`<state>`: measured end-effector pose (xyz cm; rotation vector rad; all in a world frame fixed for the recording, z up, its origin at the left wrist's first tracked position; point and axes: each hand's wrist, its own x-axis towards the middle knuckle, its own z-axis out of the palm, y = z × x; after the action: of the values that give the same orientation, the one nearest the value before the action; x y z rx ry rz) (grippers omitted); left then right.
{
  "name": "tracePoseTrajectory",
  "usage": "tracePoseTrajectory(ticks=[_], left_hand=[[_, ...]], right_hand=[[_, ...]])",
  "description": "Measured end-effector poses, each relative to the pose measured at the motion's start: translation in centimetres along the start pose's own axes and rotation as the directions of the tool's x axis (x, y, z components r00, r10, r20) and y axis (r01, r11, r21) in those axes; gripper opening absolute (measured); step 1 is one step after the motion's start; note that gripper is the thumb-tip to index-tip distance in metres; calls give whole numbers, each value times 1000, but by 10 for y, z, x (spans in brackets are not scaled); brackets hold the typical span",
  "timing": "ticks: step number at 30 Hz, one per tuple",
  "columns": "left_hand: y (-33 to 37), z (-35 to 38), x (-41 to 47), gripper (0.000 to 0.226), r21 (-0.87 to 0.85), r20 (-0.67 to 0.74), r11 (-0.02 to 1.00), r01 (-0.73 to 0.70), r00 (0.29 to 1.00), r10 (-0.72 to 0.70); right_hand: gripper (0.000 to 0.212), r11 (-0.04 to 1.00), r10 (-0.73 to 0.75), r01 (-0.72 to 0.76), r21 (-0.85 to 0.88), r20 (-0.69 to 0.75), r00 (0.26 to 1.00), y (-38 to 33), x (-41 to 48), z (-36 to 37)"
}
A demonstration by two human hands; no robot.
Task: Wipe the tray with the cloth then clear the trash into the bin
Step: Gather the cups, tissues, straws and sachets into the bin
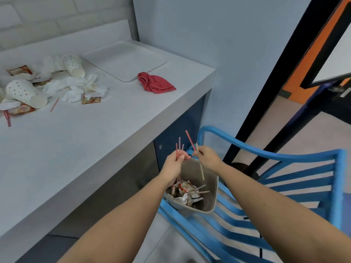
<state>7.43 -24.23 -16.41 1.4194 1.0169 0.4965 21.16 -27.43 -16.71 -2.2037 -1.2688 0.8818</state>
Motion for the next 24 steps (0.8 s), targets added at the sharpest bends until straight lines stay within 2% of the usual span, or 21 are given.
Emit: tracePoseTrajectory(ticks=[4,7,10,12,16,24], left_hand=[[-23,11,12,25,62,10,998,28,1000,-28],[-35,13,18,15,144,-27,986,85,996,-82],[-43,12,22,26,225,-119,965,133,987,-108],[-40,12,22,29,269,-153,955,122,985,-82],[-29,8,20,30,291,-196,954,69,981,-11],[-4,-14,10,25,362,-273,928,-86,942,193]], right_hand=[[20,1000,16,-16,-19,34,999,19,-9,7],[19,996,83,-84,-1,189,978,33,-14,10],[26,982,190,-164,-97,415,890,49,-19,9],[35,963,248,-161,-214,488,837,53,-20,6],[49,953,247,-126,-274,468,848,47,-16,1],[45,950,136,19,-313,467,874,1,1,-7]])
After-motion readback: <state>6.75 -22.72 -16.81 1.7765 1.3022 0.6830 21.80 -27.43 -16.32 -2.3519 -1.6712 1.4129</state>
